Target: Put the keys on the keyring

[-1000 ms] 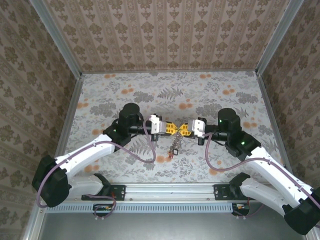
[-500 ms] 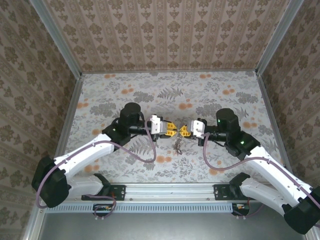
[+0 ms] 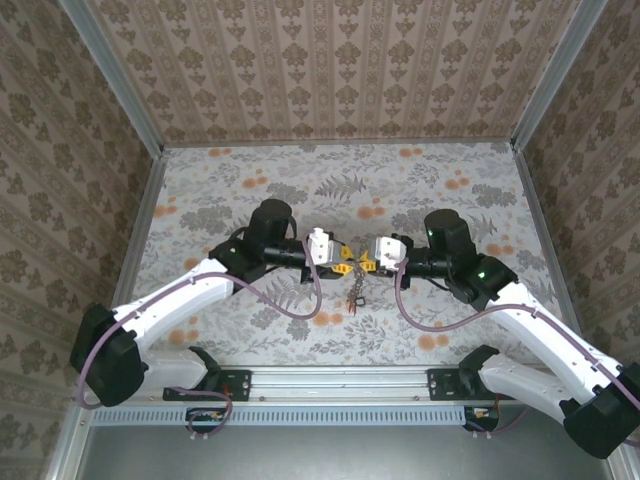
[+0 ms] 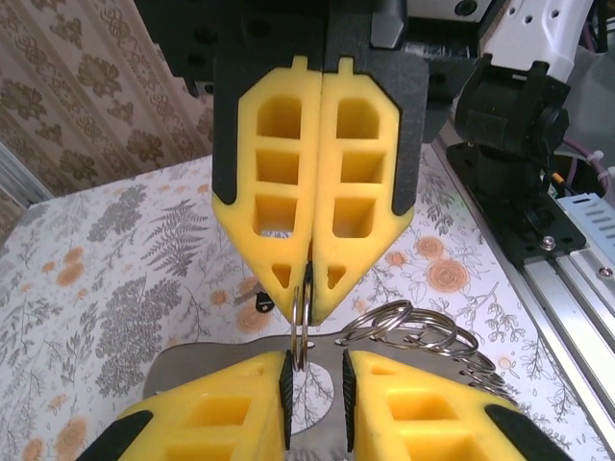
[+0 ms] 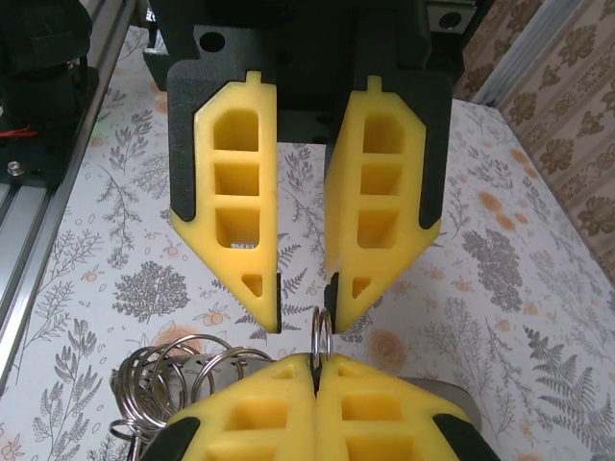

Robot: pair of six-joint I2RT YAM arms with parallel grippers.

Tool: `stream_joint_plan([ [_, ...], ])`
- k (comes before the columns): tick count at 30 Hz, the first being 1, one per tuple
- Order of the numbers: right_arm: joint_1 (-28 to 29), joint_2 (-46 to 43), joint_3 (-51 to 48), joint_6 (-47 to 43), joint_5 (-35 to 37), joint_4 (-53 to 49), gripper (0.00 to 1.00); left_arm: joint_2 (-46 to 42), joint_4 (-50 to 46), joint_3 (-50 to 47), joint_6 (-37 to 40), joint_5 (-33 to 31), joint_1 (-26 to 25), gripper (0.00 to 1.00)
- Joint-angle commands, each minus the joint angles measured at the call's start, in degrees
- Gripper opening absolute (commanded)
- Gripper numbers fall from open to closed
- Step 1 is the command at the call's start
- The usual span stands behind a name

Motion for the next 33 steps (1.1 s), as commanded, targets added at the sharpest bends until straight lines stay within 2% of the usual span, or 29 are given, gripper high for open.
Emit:
stream_joint_plan([
  [1,0.8,0.4,2.6,-0.9,0.6,-0.4,0.0,0.4,-1.7,3.1,0.8,1.1,-0.1,0.23],
  [9,1.6,0.7,2.2,0.6,2.0,2.2,0.0,1.2,-2.1,3.0,1.2,2.1,-0.3,0.14],
  [14,1.6,0.6,2.1,0.8,1.4,2.1,0.0,1.6,-4.7,3.3,2.7,1.0,0.0,0.2],
  [20,1.6,0.5,1.8,0.6,-0.3,2.3,0.0,1.6,-5.0,3.6,2.7,-0.1,0.3,0.21],
  [22,1.7,0.6,1.9,0.8,0.0,2.5,0.0,1.7,-5.0,3.8,2.8,0.6,0.3,0.17],
  [25,1.8,0.7,1.9,0.9,0.4,2.8,0.0,1.7,-4.8,4.0,3.0,2.3,0.3,0.0],
  [29,1.7,0.4,1.6,1.0,1.0,3.0,0.0,1.5,-3.5,3.8,2.4,3.8,0.4,0.0],
  [32,1.6,-1.3,0.0,0.7,1.3,4.1,0.17,0.4,2.4,1.8,-1.2,4.6,1.2,0.0],
  [33,1.6,-1.9,-0.9,0.9,1.4,5.0,0.2,0.1,4.6,1.1,-2.2,5.5,1.5,0.0],
])
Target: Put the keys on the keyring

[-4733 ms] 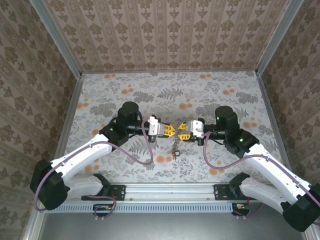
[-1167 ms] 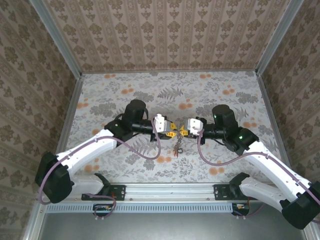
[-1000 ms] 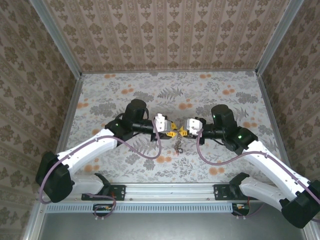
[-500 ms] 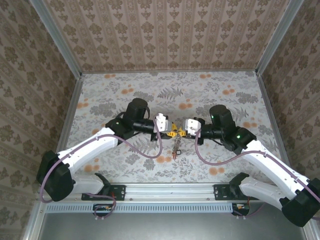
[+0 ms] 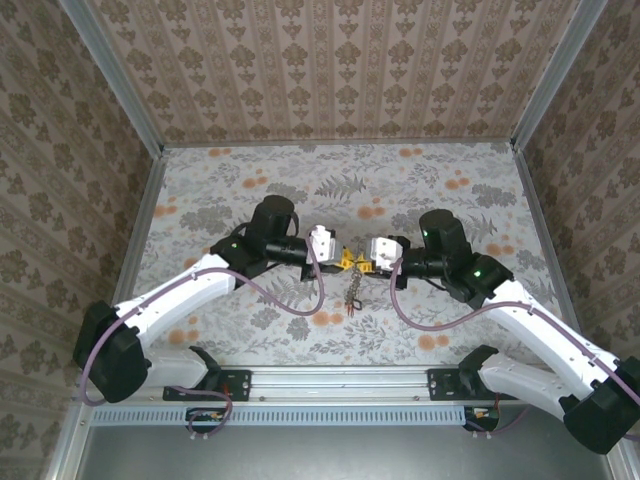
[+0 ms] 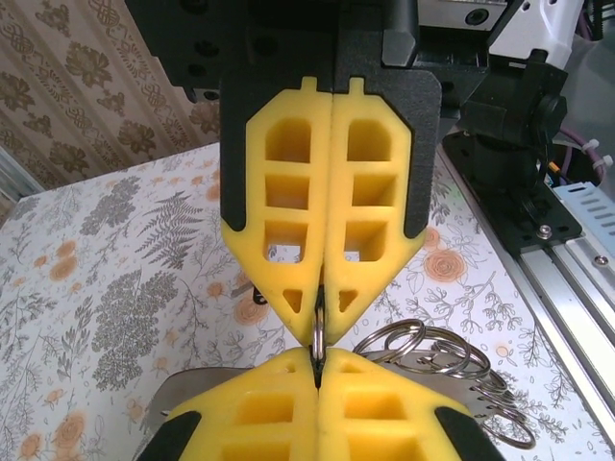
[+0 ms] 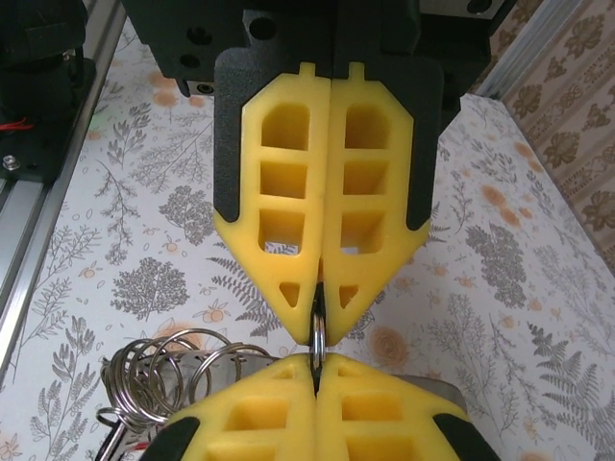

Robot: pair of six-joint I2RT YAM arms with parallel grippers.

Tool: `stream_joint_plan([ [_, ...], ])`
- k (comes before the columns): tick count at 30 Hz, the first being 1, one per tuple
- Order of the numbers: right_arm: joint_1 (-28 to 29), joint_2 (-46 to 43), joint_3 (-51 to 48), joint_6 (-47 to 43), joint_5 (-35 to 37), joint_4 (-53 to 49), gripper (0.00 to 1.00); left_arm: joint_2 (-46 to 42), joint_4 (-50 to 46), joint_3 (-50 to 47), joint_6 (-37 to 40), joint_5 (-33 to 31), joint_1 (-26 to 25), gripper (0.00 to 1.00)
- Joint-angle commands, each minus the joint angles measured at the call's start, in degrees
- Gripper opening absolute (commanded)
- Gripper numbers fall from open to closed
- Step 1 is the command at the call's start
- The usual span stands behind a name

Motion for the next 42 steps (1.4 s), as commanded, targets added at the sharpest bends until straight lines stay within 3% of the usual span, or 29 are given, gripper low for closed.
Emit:
stream_joint_plan([
  [1,0.2,-2.8,-1.7,0.8,-0.3,4.6,0.21,-1.3,8.6,-1.6,-4.1,4.9,1.0,0.0],
  [22,-0.3,-3.7,-4.9,4.7,-0.2,7.9,0.24,-3.2,23.8,-7.5,-9.6,8.0,1.8,0.0],
  [37,-0.4,-3.9,-5.8,6.9,-1.7,12.1,0.18,-2.2,21.2,-6.5,-8.5,8.9,1.7,0.0],
  [42,-0.3,-3.9,-5.7,6.2,-2.8,11.6,0.06,-2.3,19.4,-6.2,-7.4,8.3,1.5,0.0],
])
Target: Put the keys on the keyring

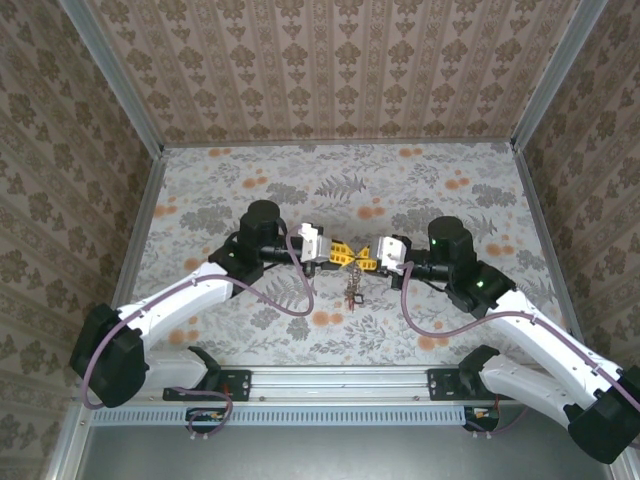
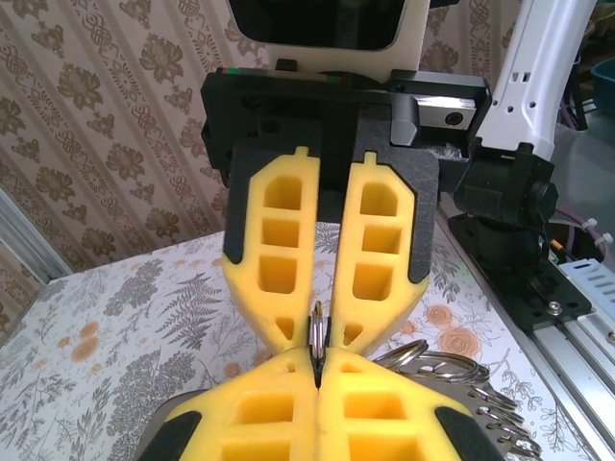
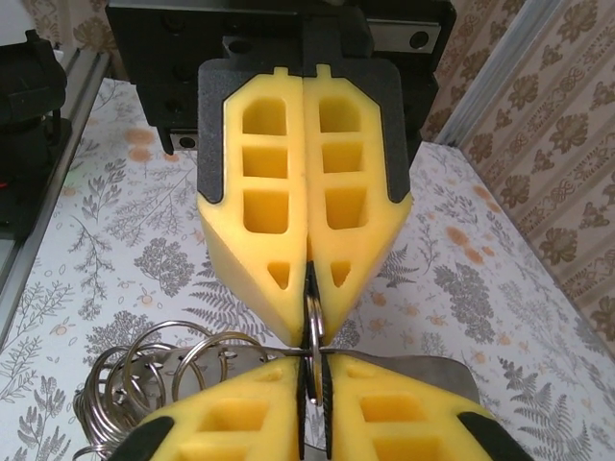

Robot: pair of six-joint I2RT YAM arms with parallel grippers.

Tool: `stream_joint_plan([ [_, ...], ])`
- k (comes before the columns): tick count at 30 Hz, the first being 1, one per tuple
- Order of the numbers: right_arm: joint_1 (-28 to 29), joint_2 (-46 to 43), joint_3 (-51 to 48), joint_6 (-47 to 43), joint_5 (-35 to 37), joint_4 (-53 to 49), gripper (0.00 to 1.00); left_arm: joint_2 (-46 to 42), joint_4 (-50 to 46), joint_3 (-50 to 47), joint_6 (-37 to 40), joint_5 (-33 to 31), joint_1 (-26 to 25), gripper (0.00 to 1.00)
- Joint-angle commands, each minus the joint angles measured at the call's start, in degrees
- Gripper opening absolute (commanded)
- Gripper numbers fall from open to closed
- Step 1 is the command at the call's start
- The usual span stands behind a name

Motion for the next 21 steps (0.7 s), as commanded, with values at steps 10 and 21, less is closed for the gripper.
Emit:
stream_joint_plan([
  [10,-0.3,-5.4,-3.9,-10.8,1.1,0.4,0.0,-2.2,-14.6,5.0,6.9,-1.5,-0.3,0.4],
  [21,-0.2,-6.0,-4.4,-13.7,-1.3,3.5,0.0,-0.7,-15.9,6.8,7.6,0.7,-0.4,0.42],
])
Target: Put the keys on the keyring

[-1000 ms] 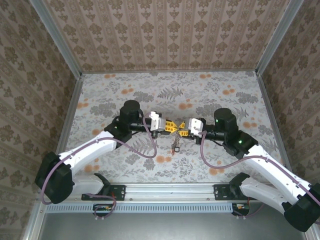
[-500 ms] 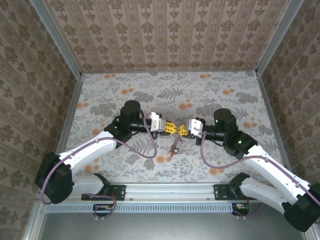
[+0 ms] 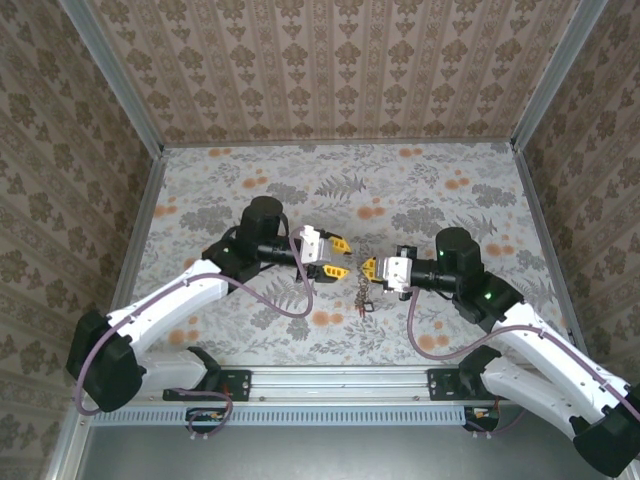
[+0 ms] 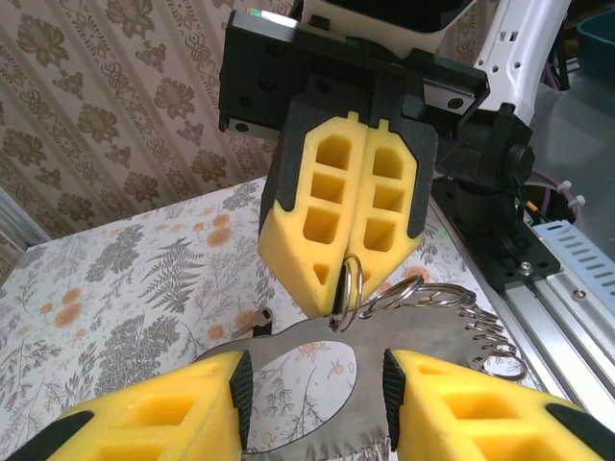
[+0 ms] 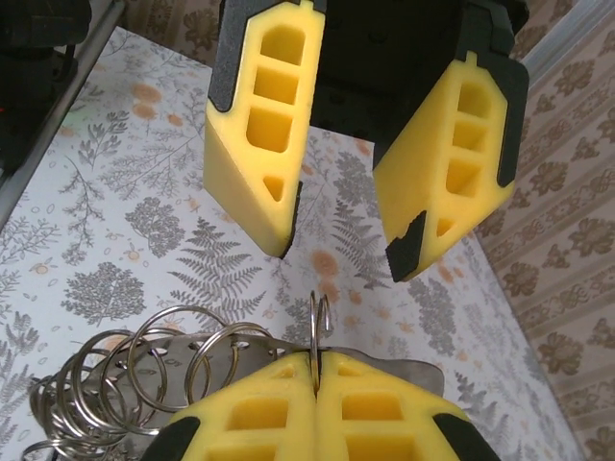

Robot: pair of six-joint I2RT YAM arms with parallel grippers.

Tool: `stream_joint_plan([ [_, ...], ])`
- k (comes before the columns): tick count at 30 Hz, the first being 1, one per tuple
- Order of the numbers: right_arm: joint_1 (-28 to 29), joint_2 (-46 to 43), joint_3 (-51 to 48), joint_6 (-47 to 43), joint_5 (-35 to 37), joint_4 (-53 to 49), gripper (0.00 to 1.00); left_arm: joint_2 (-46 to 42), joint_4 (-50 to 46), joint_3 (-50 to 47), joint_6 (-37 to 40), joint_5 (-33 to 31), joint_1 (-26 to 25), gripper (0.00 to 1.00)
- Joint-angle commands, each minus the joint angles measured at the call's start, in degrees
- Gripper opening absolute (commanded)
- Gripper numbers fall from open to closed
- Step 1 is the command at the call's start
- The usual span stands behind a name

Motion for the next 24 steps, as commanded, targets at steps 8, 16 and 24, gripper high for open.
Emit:
stream_joint_plan([
  [8,-0.1,0.8,-0.9,2.6,-1.4,7.7,0.0,1.9,4.0,1.5,-0.4,2.2,-0.9,0.31],
  [16,-0.1,2.6,-1.5,6.8,-2.0,12.6,0.0,2.1,5.0,1.3,-0.4,1.6,-1.0,0.26],
  [24,0.0,3.1,-1.4,8.4,-2.6,14.2,0.0,2.4,4.7,1.3,-0.1,1.3,-1.2,0.03],
])
